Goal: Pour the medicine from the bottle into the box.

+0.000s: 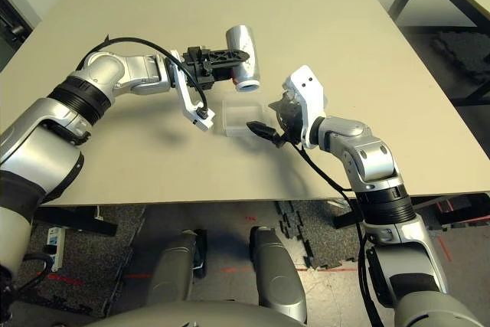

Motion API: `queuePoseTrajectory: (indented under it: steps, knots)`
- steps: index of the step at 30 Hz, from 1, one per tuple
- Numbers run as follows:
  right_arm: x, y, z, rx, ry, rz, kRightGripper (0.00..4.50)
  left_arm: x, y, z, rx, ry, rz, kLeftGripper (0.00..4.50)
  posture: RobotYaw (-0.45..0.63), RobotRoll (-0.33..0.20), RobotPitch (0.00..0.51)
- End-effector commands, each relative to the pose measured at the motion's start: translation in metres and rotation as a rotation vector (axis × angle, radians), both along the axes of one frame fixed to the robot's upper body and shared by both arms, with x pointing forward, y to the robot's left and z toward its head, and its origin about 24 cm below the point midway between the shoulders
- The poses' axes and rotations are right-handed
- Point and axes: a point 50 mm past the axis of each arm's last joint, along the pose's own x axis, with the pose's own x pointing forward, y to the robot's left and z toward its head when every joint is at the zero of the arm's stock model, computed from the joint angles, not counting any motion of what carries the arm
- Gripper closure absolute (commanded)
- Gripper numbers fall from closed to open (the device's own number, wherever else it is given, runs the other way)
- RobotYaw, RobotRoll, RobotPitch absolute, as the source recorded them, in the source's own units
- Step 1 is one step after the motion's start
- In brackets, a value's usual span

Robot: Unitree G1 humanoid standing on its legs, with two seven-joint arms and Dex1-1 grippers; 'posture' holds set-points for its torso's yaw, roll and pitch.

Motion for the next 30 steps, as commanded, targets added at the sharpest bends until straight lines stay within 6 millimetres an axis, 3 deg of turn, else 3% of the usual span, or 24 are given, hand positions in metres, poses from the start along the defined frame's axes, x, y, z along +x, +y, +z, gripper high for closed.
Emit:
queuePoseTrajectory:
  steps: [1, 5, 15, 20, 30]
  knots:
    - [0.001, -0.004, 0.0, 0.013, -0.003, -0.018, 0.0, 0.012, 0.016, 0.0, -0.354, 0.294, 0.153, 2.06, 0.01, 0.0, 0.162]
    - [0.004, -0.004, 0.005, 0.039, -0.024, -0.029, 0.0, 0.025, 0.035, 0.0, -0.726, 0.551, 0.286, 2.06, 0.01, 0.0, 0.16]
    - [0.019, -0.003, 0.023, 0.157, -0.115, -0.148, 0.0, 0.031, 0.071, -0.024, -1.279, 0.845, 0.468, 2.06, 0.03, 0.0, 0.158]
    - [0.023, -0.008, 0.02, 0.153, -0.124, -0.202, 0.0, 0.028, 0.077, -0.04, -1.449, 0.941, 0.535, 2.06, 0.03, 0.0, 0.157]
    - [0.027, -0.019, 0.011, 0.162, -0.139, -0.342, 0.0, 0.02, 0.077, -0.067, -1.565, 1.076, 0.626, 2.06, 0.03, 0.0, 0.154]
